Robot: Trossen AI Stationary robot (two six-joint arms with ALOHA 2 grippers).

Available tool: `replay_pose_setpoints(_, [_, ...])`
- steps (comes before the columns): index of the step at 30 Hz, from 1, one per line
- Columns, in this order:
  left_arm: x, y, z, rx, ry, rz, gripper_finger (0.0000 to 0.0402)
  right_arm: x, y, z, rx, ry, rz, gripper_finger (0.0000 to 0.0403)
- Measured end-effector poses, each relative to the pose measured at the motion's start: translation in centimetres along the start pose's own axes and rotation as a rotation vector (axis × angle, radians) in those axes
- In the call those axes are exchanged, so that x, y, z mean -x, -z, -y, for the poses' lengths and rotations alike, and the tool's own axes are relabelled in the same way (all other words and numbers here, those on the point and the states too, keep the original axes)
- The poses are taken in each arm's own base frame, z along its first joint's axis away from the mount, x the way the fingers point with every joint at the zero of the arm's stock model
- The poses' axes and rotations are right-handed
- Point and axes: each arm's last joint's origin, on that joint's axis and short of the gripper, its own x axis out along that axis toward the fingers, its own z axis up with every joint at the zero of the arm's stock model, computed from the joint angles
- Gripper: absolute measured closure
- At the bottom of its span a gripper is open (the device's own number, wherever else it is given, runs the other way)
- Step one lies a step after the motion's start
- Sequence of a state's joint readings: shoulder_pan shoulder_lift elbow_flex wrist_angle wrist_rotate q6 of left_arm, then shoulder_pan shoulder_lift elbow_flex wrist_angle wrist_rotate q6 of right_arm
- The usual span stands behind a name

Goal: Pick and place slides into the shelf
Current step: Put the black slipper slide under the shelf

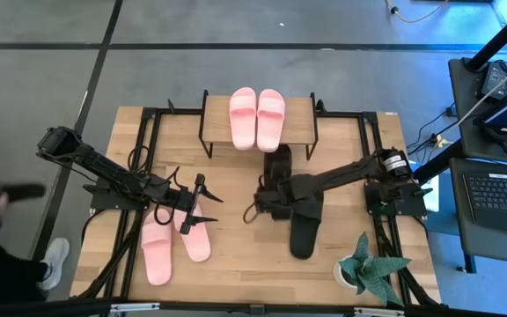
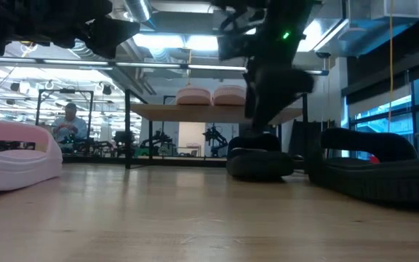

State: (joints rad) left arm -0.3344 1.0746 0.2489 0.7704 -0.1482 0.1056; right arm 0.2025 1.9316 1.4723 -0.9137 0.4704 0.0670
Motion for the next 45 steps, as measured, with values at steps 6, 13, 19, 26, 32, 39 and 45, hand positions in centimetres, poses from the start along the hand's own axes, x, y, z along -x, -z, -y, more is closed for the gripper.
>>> replay_pose_setpoints(6, [0.0,0.0,0.0,0.0,0.0,-0.001,0.014,0.8,-0.2,-2.4,-0.029,-0.391,0.013,0.0094])
replay_pose_setpoints(13, [0.0,0.0,0.0,0.022,0.0,-0.001,0.014,0.6,-1.1,-3.1,-0.049,-0.566,0.085,0.0094])
replay_pose_setpoints(19, [0.0,0.1,0.0,0.025,0.001,-0.012,0.014,-1.0,-1.8,-3.0,-0.109,-0.569,0.099,0.0095])
replay_pose_setpoints(26, [0.0,0.3,0.0,0.024,0.003,-0.033,0.014,-3.2,-1.6,-3.2,-0.128,-0.558,0.022,0.0095])
replay_pose_setpoints(32, [0.0,0.3,0.0,0.031,0.003,-0.036,0.014,-4.0,-1.4,-3.0,-0.107,-0.551,-0.014,0.0095])
replay_pose_setpoints(39, [0.0,0.3,0.0,0.032,0.003,-0.036,0.014,-4.9,-1.4,-2.0,-0.086,-0.534,-0.013,0.0095])
replay_pose_setpoints(45, [0.0,0.4,0.0,0.038,0.003,-0.037,0.014,-5.7,-1.3,-0.4,-0.103,-0.511,-0.02,0.0095])
